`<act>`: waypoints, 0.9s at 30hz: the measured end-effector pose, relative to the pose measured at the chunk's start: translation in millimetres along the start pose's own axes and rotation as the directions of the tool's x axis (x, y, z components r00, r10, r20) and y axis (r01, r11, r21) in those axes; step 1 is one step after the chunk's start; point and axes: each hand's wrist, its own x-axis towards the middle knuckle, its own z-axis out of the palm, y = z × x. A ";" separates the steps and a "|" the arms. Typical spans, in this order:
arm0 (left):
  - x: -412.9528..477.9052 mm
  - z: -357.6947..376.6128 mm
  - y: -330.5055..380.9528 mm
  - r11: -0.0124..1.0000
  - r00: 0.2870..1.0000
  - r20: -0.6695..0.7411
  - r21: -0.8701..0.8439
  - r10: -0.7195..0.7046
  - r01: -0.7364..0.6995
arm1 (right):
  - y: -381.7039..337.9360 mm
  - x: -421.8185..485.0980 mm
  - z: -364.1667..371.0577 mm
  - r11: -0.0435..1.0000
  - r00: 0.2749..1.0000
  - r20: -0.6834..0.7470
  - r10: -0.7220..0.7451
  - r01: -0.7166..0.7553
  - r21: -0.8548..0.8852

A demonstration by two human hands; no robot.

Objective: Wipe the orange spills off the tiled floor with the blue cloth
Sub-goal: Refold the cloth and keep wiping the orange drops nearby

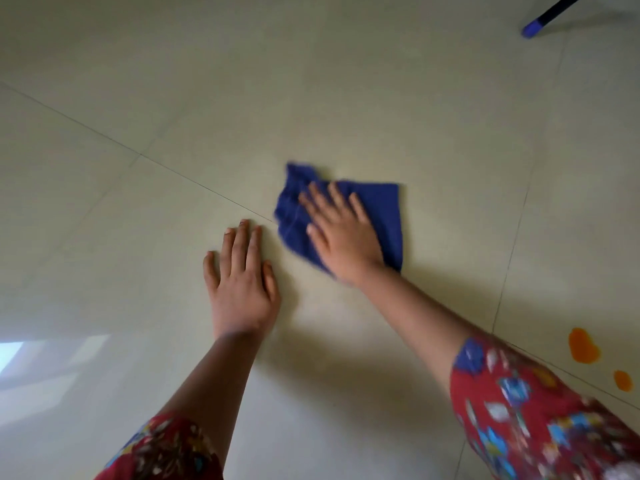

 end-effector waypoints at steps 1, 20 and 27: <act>0.2 0.0 0.1 1.000 1.000 0.000 -0.002 -0.006 0.006 | -5.4 -29.7 1.8 0.995 0.994 0.021 -0.103 0.103 0.001; 0.3 -2.3 0.2 1.000 1.000 0.027 0.003 -0.007 0.007 | 62.5 86.9 -16.1 0.956 0.956 0.005 0.292 -0.292 -0.004; 0.7 -0.4 2.1 0.999 0.999 0.037 0.039 -0.014 0.012 | 90.9 92.5 -21.0 0.756 0.762 0.035 0.647 -0.647 0.103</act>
